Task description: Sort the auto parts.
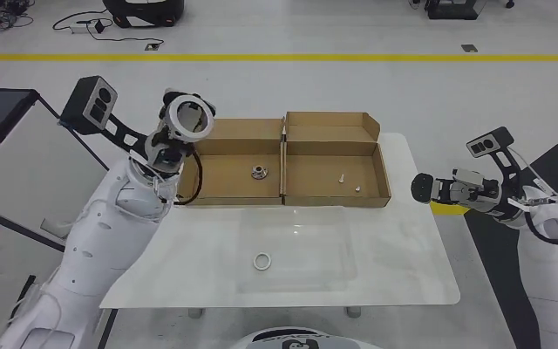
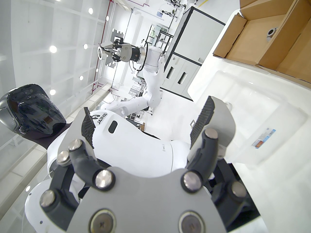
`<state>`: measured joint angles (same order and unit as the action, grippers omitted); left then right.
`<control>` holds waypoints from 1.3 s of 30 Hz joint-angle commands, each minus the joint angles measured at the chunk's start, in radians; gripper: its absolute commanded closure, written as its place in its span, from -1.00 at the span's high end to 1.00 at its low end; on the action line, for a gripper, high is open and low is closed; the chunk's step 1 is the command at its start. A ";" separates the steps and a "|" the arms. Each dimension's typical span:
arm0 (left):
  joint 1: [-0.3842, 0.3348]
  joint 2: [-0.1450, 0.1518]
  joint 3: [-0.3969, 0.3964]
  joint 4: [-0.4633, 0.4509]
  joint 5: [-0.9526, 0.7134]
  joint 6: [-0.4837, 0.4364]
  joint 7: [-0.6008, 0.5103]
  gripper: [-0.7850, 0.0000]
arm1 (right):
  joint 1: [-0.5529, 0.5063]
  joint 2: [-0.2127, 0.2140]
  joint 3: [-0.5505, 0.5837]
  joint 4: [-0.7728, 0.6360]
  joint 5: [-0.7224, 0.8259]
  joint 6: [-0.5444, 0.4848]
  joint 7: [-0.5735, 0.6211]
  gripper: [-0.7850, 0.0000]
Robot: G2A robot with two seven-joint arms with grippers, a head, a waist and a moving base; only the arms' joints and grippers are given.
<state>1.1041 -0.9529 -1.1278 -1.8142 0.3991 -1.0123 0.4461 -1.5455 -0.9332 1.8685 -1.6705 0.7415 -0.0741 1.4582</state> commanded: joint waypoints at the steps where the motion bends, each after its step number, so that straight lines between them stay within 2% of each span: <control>1: 0.013 0.004 -0.005 -0.011 0.000 0.000 0.029 -1.00 | 0.000 0.000 0.000 0.000 0.000 0.000 0.000 1.00; 6: 0.030 0.013 -0.006 -0.030 0.018 0.000 0.061 -1.00 | 0.000 0.000 0.000 0.000 0.000 0.000 0.000 1.00; 14: 0.038 0.037 0.014 -0.018 0.114 0.000 -0.008 -1.00 | 0.000 0.000 0.000 0.000 0.000 0.000 0.000 1.00; 19: 0.040 0.048 0.027 -0.020 0.129 0.000 -0.002 -1.00 | 0.000 0.000 0.000 0.000 0.000 0.000 0.000 1.00; 31: 0.032 0.067 0.049 -0.059 -0.053 0.000 0.078 -1.00 | 0.000 0.000 0.000 0.000 0.000 0.000 0.000 1.00; 39: 0.040 0.081 0.038 -0.065 -0.080 0.000 0.051 -1.00 | 0.000 0.000 0.000 0.000 0.000 0.000 0.000 1.00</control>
<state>1.1427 -0.8744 -1.0869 -1.8899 0.3103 -1.0123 0.5113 -1.5455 -0.9332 1.8685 -1.6705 0.7415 -0.0741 1.4582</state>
